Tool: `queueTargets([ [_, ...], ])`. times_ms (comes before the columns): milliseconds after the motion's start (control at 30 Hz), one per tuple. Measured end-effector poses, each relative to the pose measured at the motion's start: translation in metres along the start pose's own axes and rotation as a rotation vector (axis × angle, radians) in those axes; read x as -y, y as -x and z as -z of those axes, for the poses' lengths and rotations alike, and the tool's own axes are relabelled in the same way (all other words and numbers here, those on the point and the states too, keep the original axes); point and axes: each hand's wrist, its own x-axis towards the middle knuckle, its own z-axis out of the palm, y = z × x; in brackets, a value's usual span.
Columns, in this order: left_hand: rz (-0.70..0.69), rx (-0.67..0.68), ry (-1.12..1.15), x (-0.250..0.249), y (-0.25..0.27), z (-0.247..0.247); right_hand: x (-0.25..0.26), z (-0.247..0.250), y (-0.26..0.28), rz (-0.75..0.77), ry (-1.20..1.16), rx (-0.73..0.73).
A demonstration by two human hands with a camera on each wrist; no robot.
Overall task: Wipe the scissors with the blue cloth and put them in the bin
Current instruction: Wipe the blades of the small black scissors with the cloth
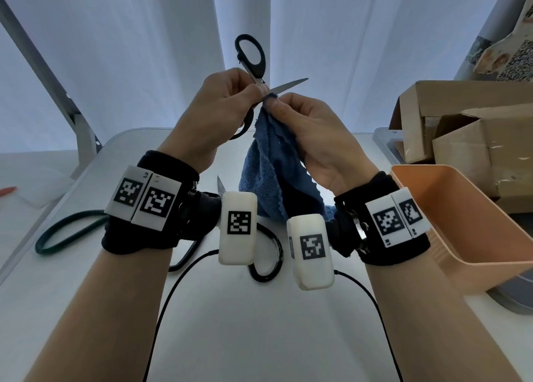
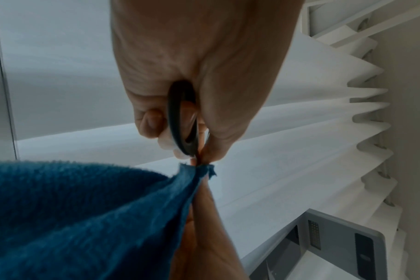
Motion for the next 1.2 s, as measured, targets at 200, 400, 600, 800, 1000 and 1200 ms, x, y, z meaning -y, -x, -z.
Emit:
queueTargets([
  [200,0.01,0.009,-0.011,-0.002,0.001,0.002,0.002,0.001,0.001,0.007,0.002,0.005],
  [400,-0.004,-0.046,0.006,-0.002,0.0,-0.005,0.003,-0.001,0.005,-0.035,-0.125,-0.017],
  [600,-0.018,-0.049,0.022,-0.004,0.0,-0.007,0.005,0.002,0.007,0.018,-0.182,-0.075],
  [800,-0.015,-0.051,0.01,-0.003,-0.001,-0.006,0.008,0.002,0.006,0.015,-0.228,-0.06],
  [1000,-0.036,-0.043,0.027,-0.007,0.001,-0.009,0.007,0.001,0.007,-0.047,-0.377,-0.078],
  [1200,-0.037,-0.071,0.054,-0.009,0.002,-0.009,0.01,-0.002,0.008,-0.053,-0.455,-0.086],
])
